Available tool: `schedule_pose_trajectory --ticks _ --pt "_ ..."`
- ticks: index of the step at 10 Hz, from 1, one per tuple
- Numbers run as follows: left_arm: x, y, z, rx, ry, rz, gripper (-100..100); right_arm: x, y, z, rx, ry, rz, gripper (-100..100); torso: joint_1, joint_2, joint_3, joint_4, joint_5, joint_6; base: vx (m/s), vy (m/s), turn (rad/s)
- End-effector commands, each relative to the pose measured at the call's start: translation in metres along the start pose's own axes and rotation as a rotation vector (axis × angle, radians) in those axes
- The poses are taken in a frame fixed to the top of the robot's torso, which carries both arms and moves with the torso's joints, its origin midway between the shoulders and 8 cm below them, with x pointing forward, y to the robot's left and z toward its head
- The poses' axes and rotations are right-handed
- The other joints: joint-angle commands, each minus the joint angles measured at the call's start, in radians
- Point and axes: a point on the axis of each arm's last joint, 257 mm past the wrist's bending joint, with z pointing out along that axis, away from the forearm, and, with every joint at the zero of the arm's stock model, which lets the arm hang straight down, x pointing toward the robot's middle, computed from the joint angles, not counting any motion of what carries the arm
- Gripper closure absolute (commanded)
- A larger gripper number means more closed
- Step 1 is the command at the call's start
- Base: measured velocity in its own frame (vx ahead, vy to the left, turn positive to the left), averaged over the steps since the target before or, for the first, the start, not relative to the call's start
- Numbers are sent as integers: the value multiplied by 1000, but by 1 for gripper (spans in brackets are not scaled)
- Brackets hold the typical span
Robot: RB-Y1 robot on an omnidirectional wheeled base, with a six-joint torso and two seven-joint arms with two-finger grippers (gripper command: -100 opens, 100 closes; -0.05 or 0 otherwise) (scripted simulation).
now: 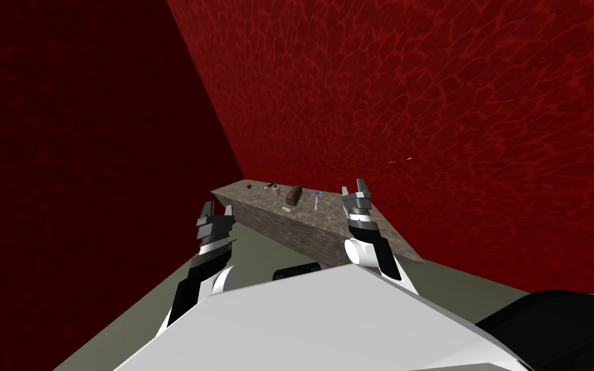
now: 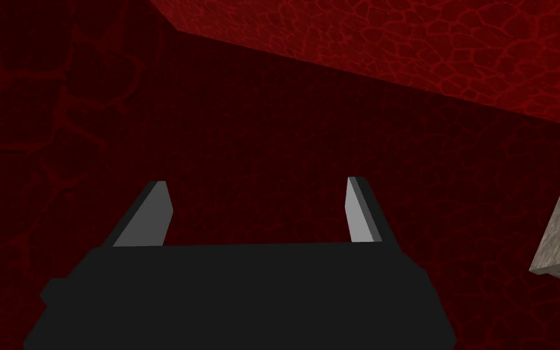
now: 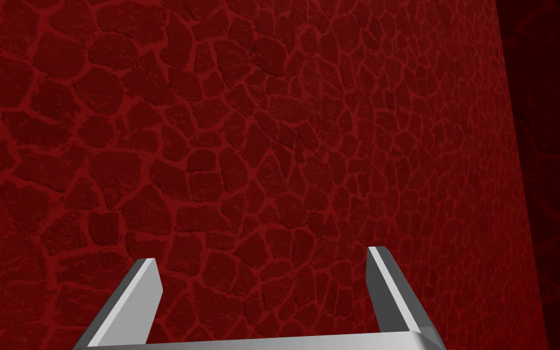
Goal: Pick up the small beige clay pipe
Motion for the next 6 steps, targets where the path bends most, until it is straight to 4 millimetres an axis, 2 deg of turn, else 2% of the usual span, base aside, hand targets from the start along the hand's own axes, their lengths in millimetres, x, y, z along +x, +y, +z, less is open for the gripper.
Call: schedule_pose_trajectory --ticks 1,6 --pt "6 4 3 -7 36 8 -100 0 0 0 0 0 0 0 0 0 0 0 0 0 -7 5 34" --pt "30 37 24 -68 142 1 -100 0 0 0 0 0 0 0 3 2 1 0 1 0 -30 24 69"
